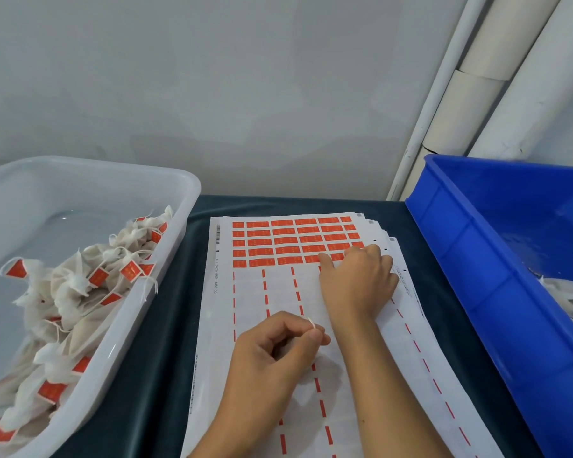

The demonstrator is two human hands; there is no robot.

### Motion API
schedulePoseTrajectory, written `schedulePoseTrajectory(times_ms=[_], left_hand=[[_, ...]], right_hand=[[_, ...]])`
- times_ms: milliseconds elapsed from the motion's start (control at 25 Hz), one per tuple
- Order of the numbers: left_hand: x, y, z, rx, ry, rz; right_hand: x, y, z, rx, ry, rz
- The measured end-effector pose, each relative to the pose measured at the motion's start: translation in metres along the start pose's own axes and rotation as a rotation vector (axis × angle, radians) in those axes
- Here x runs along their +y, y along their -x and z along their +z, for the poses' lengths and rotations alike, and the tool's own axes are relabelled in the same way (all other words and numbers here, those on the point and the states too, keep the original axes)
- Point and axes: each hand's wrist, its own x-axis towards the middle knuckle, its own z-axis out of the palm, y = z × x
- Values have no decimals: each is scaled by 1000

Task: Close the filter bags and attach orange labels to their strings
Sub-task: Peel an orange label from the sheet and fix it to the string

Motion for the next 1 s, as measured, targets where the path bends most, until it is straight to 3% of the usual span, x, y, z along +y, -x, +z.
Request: schedulePoseTrajectory(times_ms=[440, 1000], left_hand=[[2, -1, -4, 96, 139, -100], [5, 0, 4, 147, 133, -128]], right_hand=[[7, 12, -8, 18, 81, -40], [8, 6, -13, -42, -46, 51]])
